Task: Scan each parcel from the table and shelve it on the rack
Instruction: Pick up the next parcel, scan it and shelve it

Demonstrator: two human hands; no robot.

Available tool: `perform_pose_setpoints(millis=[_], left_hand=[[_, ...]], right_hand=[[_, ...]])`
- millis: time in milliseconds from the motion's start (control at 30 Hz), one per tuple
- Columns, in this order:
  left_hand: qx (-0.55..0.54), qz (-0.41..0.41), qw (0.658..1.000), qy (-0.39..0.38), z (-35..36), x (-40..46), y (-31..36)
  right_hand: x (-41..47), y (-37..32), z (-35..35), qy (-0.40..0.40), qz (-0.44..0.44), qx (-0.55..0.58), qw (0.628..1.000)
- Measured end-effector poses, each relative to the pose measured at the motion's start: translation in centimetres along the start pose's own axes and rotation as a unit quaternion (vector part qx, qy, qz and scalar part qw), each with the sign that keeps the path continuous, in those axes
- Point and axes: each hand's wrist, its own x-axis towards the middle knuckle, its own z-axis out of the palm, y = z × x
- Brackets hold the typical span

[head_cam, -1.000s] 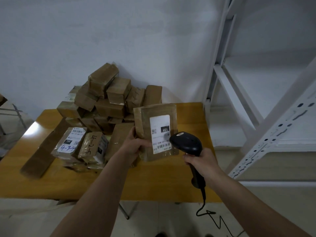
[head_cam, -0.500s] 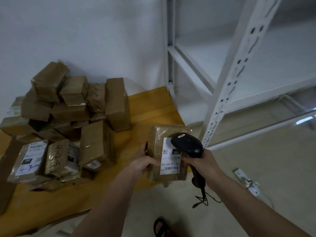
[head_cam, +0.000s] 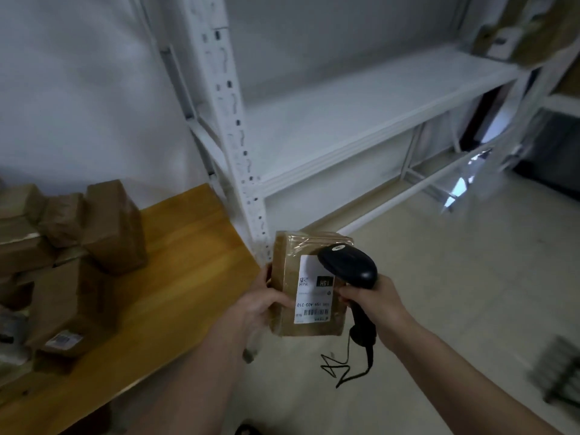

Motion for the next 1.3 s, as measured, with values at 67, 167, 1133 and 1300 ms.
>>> perform_pose_setpoints(millis=[67, 167, 1133, 1300], left_hand=[[0.007, 0.015, 1.000, -0.012, 3.2, 0.5, 0.9], [0.010, 0.042, 0.998, -0.036, 7.5, 1.3, 2.7], [0.002, 0.406, 0.899, -0.164, 31.8, 14.7, 48.3], [-0.049, 0.424, 0.887, -0.179, 34.8, 14.9, 54.8]], right_hand=[[-0.4, -0.6, -3.3, 0.025, -0.009, 0.016, 1.000], [-0.5, -2.1, -7.8, 0.064, -0.023, 0.041, 0.997], [16.4, -39.4, -30.5, 0.197, -0.336, 0.182, 0.903], [18.7, -43.1, -33.1, 0.215, -0.344, 0.210, 0.890]])
